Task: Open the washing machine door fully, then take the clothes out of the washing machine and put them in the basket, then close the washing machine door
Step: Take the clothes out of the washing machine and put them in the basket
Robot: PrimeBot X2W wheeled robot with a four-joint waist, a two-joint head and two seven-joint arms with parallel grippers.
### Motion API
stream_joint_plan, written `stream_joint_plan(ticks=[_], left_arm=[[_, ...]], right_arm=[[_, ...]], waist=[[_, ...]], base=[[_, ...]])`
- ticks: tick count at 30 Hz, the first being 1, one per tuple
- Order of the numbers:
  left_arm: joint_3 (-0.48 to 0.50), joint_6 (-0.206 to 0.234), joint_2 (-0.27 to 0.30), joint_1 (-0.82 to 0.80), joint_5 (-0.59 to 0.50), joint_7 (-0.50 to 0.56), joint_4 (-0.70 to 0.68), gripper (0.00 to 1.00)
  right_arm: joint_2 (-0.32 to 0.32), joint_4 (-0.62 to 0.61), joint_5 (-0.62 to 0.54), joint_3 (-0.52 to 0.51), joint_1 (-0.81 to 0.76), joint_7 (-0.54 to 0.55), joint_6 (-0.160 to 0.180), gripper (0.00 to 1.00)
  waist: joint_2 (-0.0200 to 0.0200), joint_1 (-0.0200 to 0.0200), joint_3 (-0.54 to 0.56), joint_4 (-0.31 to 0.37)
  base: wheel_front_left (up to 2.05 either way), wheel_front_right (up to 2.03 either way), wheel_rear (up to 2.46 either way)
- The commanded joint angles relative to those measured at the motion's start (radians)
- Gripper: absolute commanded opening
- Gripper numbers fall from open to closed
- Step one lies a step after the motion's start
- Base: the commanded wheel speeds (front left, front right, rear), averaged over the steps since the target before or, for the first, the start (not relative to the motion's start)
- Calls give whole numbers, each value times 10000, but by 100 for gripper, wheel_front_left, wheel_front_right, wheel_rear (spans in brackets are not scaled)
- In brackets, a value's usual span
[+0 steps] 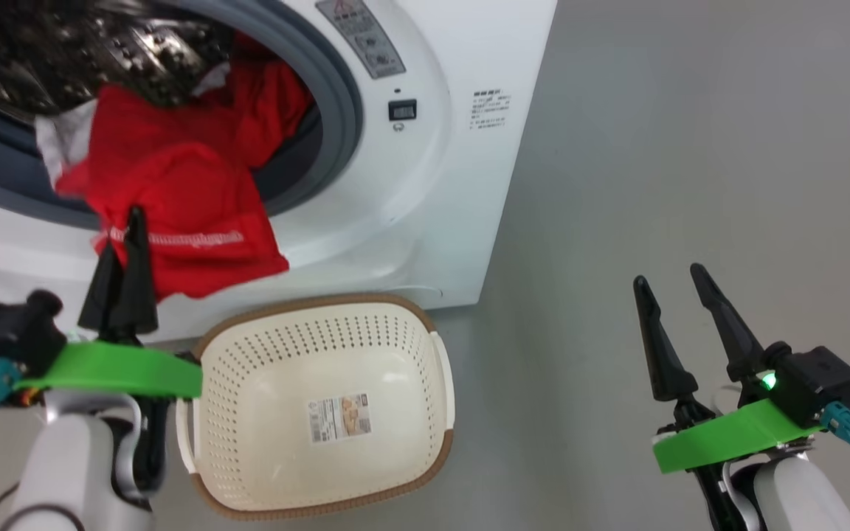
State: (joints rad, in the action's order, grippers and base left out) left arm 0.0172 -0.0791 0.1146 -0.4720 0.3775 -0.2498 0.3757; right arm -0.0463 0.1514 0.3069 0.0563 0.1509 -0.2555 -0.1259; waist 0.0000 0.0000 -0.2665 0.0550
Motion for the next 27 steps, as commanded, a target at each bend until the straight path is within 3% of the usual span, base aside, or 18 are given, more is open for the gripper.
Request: stream_joint_plan(ticks=[1, 15, 20, 27], left_arm=[[329, 81, 236, 235, -103, -119, -465, 0], [146, 820, -260, 2520, -325, -78, -3075, 0], [-21, 901, -388, 2810, -77, 8, -3065, 0], [-92, 792, -497, 2630, 452, -23, -2016, 0]], right_arm=[[-39, -201, 32, 180, -121, -63, -48, 100], [-39, -314, 112, -31, -567, -63, -48, 100], [-39, -336, 81, -37, -550, -63, -48, 100], [-39, -395, 184, 87, -462, -63, -48, 100]], waist=[[0, 0, 449, -70], [0, 0, 963, -97], [0, 0, 875, -94], [0, 0, 476, 47]], base=[[0, 0, 0], [0, 0, 0], [0, 0, 0], [0, 0, 0]])
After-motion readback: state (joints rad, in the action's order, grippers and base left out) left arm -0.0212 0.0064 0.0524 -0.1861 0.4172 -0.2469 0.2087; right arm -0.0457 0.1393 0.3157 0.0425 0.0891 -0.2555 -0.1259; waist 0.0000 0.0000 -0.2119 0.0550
